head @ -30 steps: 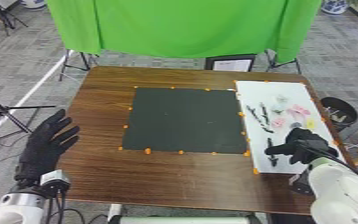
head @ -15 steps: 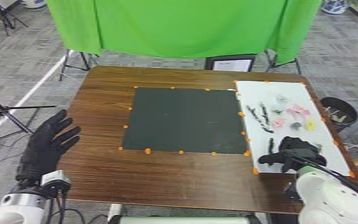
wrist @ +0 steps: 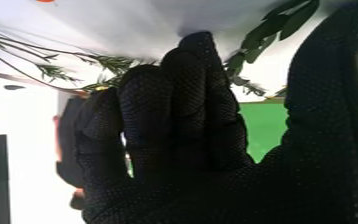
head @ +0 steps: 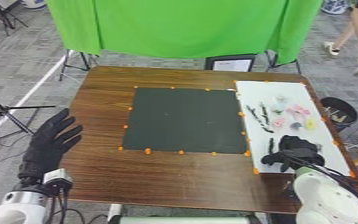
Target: Arrange flowers
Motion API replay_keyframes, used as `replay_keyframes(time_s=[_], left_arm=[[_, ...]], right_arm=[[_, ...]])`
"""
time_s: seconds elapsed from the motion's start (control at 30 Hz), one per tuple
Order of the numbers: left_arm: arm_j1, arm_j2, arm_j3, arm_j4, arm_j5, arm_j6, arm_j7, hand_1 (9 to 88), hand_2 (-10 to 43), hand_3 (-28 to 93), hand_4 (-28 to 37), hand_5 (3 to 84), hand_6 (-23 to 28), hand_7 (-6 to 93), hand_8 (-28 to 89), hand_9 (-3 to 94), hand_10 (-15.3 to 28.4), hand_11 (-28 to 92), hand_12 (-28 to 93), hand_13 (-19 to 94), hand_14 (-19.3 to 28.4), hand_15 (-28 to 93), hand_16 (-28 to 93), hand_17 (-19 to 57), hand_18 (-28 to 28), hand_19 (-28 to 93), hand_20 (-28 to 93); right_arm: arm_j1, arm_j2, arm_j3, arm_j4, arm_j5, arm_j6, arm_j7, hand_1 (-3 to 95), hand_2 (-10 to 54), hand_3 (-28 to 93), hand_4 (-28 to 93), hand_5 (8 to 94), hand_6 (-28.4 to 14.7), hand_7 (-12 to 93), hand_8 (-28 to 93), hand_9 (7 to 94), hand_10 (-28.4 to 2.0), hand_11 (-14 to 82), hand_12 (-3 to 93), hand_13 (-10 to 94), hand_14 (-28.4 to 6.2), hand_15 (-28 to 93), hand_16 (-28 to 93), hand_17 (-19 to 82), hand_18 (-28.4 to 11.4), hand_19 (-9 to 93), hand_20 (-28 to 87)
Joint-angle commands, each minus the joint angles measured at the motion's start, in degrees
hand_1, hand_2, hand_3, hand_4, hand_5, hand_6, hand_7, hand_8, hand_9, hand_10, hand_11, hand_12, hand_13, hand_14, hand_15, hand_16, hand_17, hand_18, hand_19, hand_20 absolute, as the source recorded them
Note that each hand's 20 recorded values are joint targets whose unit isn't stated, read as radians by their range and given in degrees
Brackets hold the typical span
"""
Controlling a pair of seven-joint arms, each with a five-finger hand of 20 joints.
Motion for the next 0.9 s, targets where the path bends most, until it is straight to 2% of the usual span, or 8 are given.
replay_keyframes(time_s=[0.03,0.1,0.17,0.27,0.37,0.53,0.63,0.9], left_arm=[[0.03,-0.10,0.39,0.33,0.17,-0.72,-0.75,26.4,-6.1,67,-28.3,26.2,4.7,25.4,-13,23.1,11.6,22,19,21,16.3,33,0,-8.0,23.3,44,8],[-0.06,-0.22,0.47,0.41,0.24,-0.70,-0.89,26.4,-6.1,68,-28.3,26.2,4.7,25.3,-13,23.0,11.6,22,19,21,16.3,33,0,-8.0,23.3,44,8],[0.28,-0.48,0.37,0.20,0.27,-0.58,-0.83,26.5,-6.1,67,-28.3,26.2,4.7,25.3,-13,23.0,11.6,22,19,21,16.3,33,0,-8.0,23.3,44,8],[0.77,-0.69,0.16,-0.08,0.34,-0.32,-0.88,26.5,-6.3,68,-28.3,26.2,4.7,25.4,-13,23.1,11.6,22,19,21,16.3,33,0,-8.0,23.2,44,8],[1.18,-0.87,0.08,-0.24,0.20,0.03,-0.58,26.6,-6.3,68,-28.3,26.2,4.7,25.5,-13,23.1,11.6,22,19,21,16.3,33,0,-8.0,23.2,44,8],[0.81,-1.05,0.19,-0.08,0.30,-0.22,-0.93,26.7,-6.2,68,-28.3,26.2,4.7,25.5,-13,23.1,11.6,22,19,21,16.3,34,0,-8.0,23.2,44,8],[0.78,-1.20,0.12,-0.10,0.32,0.03,-0.93,26.7,-6.1,68,-28.3,26.3,4.8,25.4,-13,23.0,11.5,22,19,21,16.2,34,0,-8.1,23.2,44,8],[1.03,-1.11,-0.34,-0.27,0.19,0.25,-0.71,26.8,-6.0,68,-28.3,26.2,4.9,25.3,-13,23.1,11.5,22,19,21,16.2,33,0,-8.1,23.2,44,8]], right_arm=[[-0.72,-1.16,-2.87,2.41,-1.37,0.79,-0.26,38.0,-9.5,72,-28,62.0,0.0,45,-15,66.7,-11.9,57.2,40.9,63,-10.7,78,32,33,-20.3,92,46],[-0.61,-1.26,-3.82,3.34,-2.24,1.81,-0.80,44.8,-9.5,63,-28,63.3,0.6,45,1,68.5,-11.1,57.1,41.7,65,-10.2,78,33,35,-19.9,93,46],[-0.69,-1.34,-4.28,3.89,-2.12,2.43,-1.11,53.4,-9.5,54,-28,66.0,1.1,46,5,71.1,-9.7,54.1,48.2,67,-9.6,78,34,37,-19.9,93,47],[-1.12,-1.58,-4.26,4.33,-1.90,2.93,-2.11,54.8,-9.5,58,-28,68.6,1.5,46,5,74.6,-8.3,49.9,54.0,69,-9.0,77,35,38,-19.9,93,48],[-1.41,-1.97,-3.46,4.21,1.21,1.82,-2.93,52.3,-9.5,74,-28,75.3,2.3,44,7,83.3,-7.1,45.5,56.7,73,-8.1,76,37,41,-20.4,93,52],[-1.78,-2.21,-2.22,4.28,3.79,0.44,-3.86,46.1,-9.5,86,-27,68.3,1.7,50,21,79.5,-6.7,50.9,63.2,73,-8.3,79,39,41,-21.0,93,54],[-2.35,-2.18,-1.65,3.99,7.13,2.36,-3.19,40.5,-4.9,89,-22,60.0,1.6,61,24,75.6,-6.1,58.2,65.4,72,-7.8,81,38,41,-20.5,93,56],[-2.21,-1.97,2.04,1.77,12.98,7.02,-2.82,32.9,6.7,90,-17,52.7,-1.5,71,29,75.0,-6.2,63.3,68.8,72,-7.2,84,37,42,-19.3,93,61]])
